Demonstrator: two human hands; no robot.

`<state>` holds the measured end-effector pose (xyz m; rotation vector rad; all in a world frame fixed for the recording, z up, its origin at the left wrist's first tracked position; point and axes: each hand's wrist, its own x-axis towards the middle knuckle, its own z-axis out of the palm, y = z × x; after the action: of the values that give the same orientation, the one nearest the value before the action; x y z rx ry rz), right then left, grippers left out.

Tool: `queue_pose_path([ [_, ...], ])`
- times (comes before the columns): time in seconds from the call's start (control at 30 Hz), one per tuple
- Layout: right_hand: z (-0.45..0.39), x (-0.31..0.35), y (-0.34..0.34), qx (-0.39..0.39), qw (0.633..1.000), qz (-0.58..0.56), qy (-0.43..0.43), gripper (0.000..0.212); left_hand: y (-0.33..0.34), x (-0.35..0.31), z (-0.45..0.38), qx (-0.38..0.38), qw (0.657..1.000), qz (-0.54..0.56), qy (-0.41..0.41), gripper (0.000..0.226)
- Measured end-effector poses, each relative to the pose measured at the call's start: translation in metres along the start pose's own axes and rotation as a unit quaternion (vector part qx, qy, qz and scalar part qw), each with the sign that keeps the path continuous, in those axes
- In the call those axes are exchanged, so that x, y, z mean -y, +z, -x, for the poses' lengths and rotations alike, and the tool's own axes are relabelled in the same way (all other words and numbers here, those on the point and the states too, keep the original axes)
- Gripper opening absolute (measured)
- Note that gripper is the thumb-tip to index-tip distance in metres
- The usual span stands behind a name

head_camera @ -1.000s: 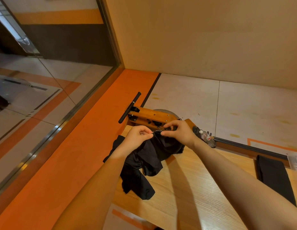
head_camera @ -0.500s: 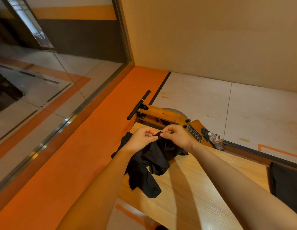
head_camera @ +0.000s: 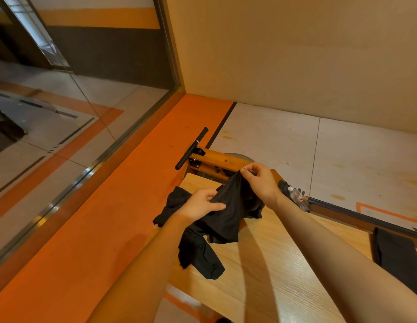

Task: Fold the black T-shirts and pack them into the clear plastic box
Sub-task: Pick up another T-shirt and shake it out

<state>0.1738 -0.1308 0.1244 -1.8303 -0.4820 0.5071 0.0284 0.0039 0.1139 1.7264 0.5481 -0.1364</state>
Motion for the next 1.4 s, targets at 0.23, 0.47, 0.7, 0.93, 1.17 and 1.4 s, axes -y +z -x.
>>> queue_pose_path([
  [0.23,-0.006,-0.01,-0.013,-0.034,0.999,0.001,0.001,0.009,-0.027,0.023,0.003,-0.02,0.998,-0.036,-0.042,0.013],
  [0.47,-0.006,-0.024,-0.015,-0.049,0.999,0.004,0.018,0.012,-0.051,0.034,0.011,-0.086,0.995,-0.001,-0.058,0.011],
  [0.7,-0.003,-0.03,-0.015,-0.067,0.997,-0.026,0.042,0.014,-0.06,0.029,0.018,-0.075,0.997,0.013,-0.03,0.011],
  [0.93,0.0,-0.03,-0.012,-0.052,0.997,-0.03,0.048,0.011,-0.06,0.027,0.021,-0.096,0.989,0.107,-0.034,0.008],
  [1.17,0.006,-0.029,-0.011,-0.045,0.997,-0.034,0.049,0.014,-0.062,0.028,0.024,-0.107,0.986,0.128,-0.012,0.014],
  [1.4,0.008,-0.029,-0.012,-0.047,0.997,-0.042,0.055,0.012,-0.059,0.025,0.027,-0.129,0.991,0.019,0.011,0.015],
])
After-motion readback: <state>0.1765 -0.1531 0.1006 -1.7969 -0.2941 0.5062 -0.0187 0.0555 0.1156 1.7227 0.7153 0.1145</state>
